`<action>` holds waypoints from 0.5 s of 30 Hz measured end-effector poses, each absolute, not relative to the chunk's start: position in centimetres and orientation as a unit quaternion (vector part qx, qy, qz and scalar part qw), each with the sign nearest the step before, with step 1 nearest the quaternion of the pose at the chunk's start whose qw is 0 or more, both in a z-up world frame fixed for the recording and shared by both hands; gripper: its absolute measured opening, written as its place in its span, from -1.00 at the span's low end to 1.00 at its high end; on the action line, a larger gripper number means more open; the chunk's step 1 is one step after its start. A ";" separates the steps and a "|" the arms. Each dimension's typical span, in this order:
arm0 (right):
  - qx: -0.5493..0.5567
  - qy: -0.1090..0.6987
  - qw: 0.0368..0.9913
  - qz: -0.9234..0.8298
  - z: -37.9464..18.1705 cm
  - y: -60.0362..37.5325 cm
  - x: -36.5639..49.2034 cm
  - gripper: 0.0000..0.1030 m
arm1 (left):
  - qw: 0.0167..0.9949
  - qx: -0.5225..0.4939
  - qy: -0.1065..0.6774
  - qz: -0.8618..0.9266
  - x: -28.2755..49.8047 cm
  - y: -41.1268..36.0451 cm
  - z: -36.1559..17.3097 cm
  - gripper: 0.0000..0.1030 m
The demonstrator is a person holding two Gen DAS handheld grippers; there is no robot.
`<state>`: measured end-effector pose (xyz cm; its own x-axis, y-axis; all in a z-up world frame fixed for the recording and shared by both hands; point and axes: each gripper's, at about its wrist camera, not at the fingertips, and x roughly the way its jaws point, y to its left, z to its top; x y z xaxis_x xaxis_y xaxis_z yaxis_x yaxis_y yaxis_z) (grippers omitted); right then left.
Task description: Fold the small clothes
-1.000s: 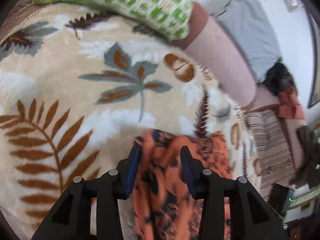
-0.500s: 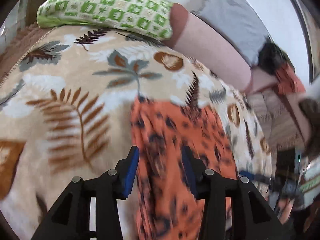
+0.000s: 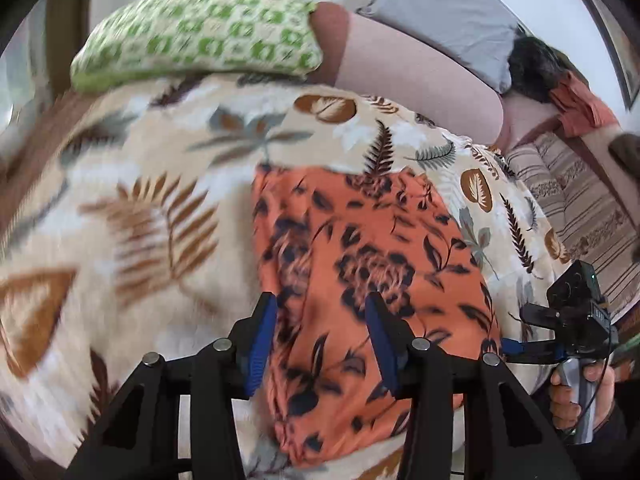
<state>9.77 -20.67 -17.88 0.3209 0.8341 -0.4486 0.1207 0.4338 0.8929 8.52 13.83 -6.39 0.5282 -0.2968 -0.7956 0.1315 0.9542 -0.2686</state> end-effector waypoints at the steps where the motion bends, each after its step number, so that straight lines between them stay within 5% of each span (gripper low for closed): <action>1: 0.469 0.516 0.665 0.266 -18.2 -20.7 10.1 0.69 | 0.868 -0.078 0.477 -0.115 9.4 13.2 -6.7 -0.09; 5: 0.492 0.517 0.648 0.265 -19.5 -20.1 11.1 0.60 | 0.841 -0.036 0.537 -0.061 12.1 12.1 -10.8 -0.07; 6: 0.477 0.517 0.662 0.260 -19.1 -19.9 11.2 0.44 | 0.843 -0.042 0.533 -0.059 12.0 12.3 -11.2 -0.04; 7: 0.456 0.518 0.677 0.257 -18.6 -19.7 11.1 -0.12 | 0.845 -0.046 0.530 -0.055 11.8 12.5 -11.2 -0.01; 8: 0.439 0.516 0.690 0.256 -18.0 -19.6 11.0 -0.31 | 0.846 -0.047 0.528 -0.054 11.7 12.6 -11.2 -0.01; 12: 0.387 0.545 0.707 0.230 -19.3 -19.1 11.1 -0.30 | 0.848 -0.038 0.525 -0.052 11.3 12.6 -11.5 0.02; 15: 0.415 0.531 0.698 0.241 -18.4 -19.8 10.7 -0.05 | 0.849 -0.037 0.525 -0.052 11.3 12.8 -11.4 0.06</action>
